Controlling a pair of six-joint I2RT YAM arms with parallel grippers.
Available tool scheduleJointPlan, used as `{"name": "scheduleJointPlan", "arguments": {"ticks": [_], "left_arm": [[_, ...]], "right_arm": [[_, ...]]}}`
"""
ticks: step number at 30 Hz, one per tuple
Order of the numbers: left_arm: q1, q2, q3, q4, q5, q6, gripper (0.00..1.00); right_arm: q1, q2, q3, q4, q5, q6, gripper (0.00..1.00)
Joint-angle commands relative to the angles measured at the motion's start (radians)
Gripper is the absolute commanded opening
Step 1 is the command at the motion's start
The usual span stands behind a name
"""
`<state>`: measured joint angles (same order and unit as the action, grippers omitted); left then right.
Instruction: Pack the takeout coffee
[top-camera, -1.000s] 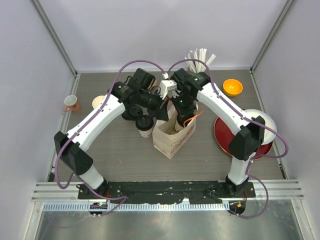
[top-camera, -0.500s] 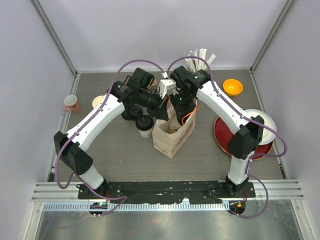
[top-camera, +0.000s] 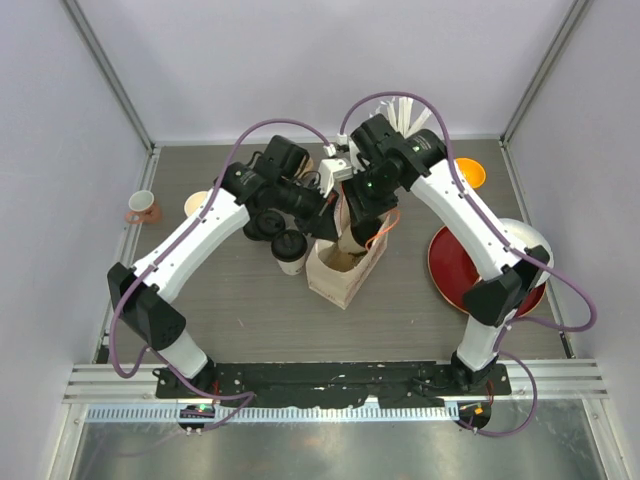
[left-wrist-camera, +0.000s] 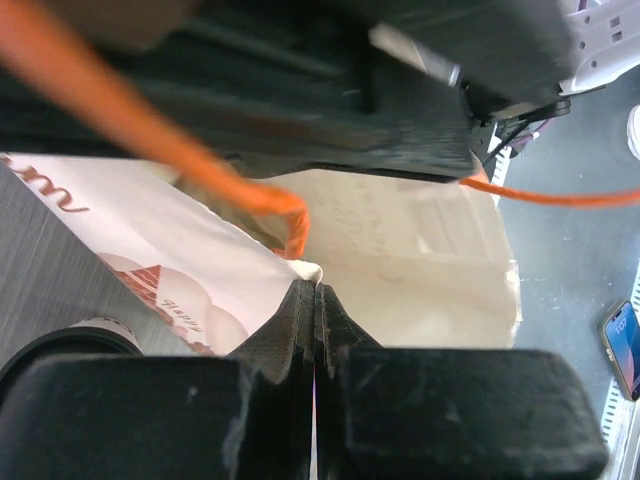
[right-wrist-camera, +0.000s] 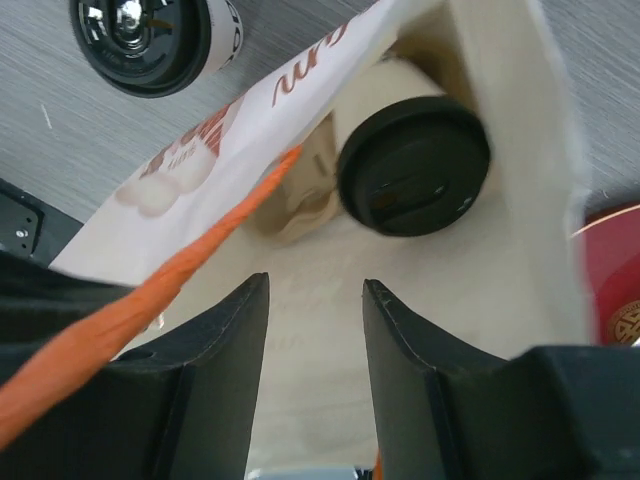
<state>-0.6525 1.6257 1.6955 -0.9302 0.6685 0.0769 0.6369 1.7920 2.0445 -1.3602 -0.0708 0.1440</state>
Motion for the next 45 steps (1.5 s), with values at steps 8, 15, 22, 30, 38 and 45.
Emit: {"name": "scheduleJointPlan", "arguments": {"ticks": [8, 15, 22, 30, 38, 45], "left_arm": [[0.01, 0.006, 0.056, 0.005, -0.02, -0.011, 0.0], [0.011, 0.014, 0.052, 0.001, -0.009, -0.019, 0.0], [0.021, 0.025, 0.036, -0.004, 0.052, -0.132, 0.0], [0.021, -0.016, -0.011, 0.037, 0.103, -0.282, 0.0], [0.022, -0.073, -0.046, 0.025, 0.114, -0.309, 0.0], [0.065, -0.09, -0.082, 0.062, 0.171, -0.384, 0.0]], "right_arm": [[0.009, -0.166, 0.117, -0.011, -0.018, 0.012, 0.51], [0.007, -0.177, 0.112, 0.01, -0.049, 0.005, 0.51], [0.007, -0.167, 0.109, 0.0, -0.055, 0.006, 0.51], [0.006, -0.164, 0.109, -0.02, -0.067, 0.015, 0.51], [0.009, -0.2, 0.036, 0.056, -0.162, 0.002, 0.51], [0.037, -0.33, -0.191, 0.279, -0.1, -0.006, 0.61]]}}
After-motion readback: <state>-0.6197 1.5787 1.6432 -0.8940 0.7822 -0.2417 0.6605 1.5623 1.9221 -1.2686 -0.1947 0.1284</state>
